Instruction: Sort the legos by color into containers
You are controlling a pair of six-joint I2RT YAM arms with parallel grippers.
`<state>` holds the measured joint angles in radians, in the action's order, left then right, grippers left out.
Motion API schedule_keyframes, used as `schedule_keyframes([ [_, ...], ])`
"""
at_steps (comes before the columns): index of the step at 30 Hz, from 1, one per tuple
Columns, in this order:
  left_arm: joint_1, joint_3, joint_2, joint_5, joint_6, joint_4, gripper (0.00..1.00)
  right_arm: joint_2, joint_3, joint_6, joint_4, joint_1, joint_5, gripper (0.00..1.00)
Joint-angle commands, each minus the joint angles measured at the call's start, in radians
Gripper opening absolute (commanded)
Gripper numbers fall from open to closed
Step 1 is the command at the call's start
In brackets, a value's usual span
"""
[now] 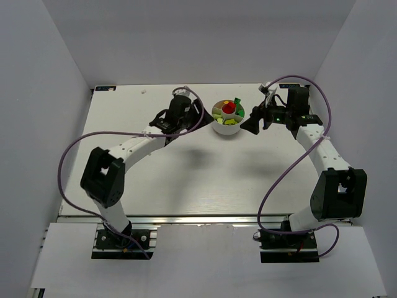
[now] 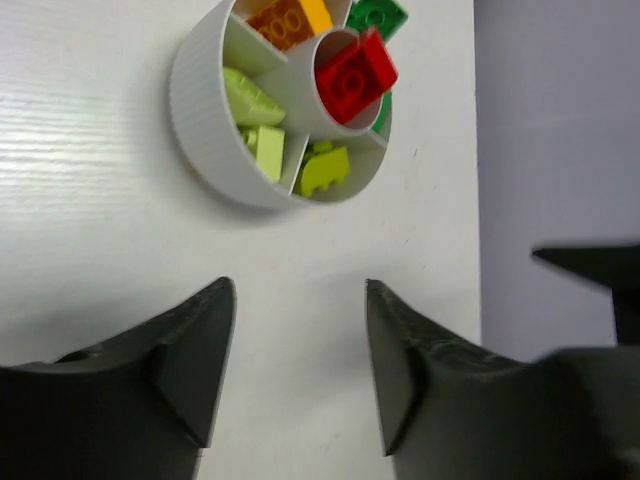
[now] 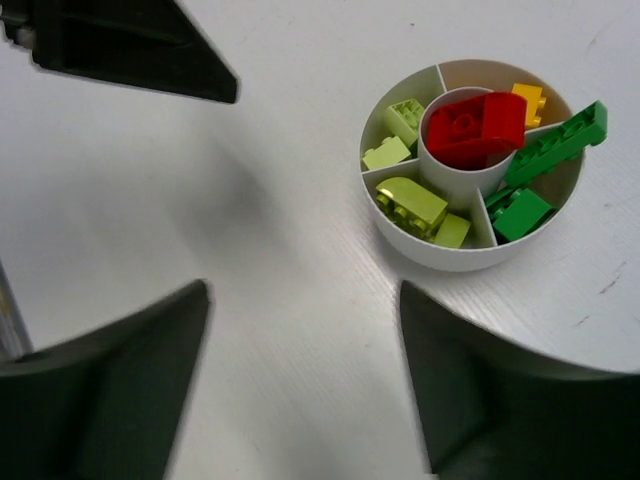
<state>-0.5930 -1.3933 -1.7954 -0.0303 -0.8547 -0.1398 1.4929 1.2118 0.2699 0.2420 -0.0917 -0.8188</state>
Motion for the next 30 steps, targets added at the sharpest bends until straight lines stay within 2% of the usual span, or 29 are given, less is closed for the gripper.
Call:
schedule_keyframes([
  [1,0.001,0.143,0.189,0.030,0.086,0.066,0.69,-0.014,0.020,0.043,0.011,0.006,-0.026,0.89],
  [3,0.010,0.247,0.255,0.072,0.095,0.094,0.81,-0.016,0.022,0.038,0.008,0.006,-0.020,0.89],
  [7,0.035,0.383,0.431,0.098,0.095,0.108,0.92,-0.008,0.031,-0.041,-0.033,0.006,0.032,0.89],
  [10,0.045,0.450,0.508,0.113,0.101,0.117,0.98,0.015,0.067,-0.026,0.003,0.006,0.061,0.89],
  [13,0.051,0.516,0.597,0.144,0.106,0.118,0.98,0.018,0.103,0.037,0.069,0.007,0.052,0.89],
  [16,0.053,0.556,0.656,0.162,0.112,0.117,0.98,-0.022,0.066,0.071,0.031,0.009,0.090,0.89],
  [20,0.055,0.582,0.692,0.176,0.115,0.115,0.98,-0.057,0.017,0.008,-0.030,0.007,0.228,0.89],
  [30,0.055,0.622,0.749,0.193,0.123,0.125,0.98,-0.066,0.012,-0.127,-0.047,0.015,0.431,0.90],
])
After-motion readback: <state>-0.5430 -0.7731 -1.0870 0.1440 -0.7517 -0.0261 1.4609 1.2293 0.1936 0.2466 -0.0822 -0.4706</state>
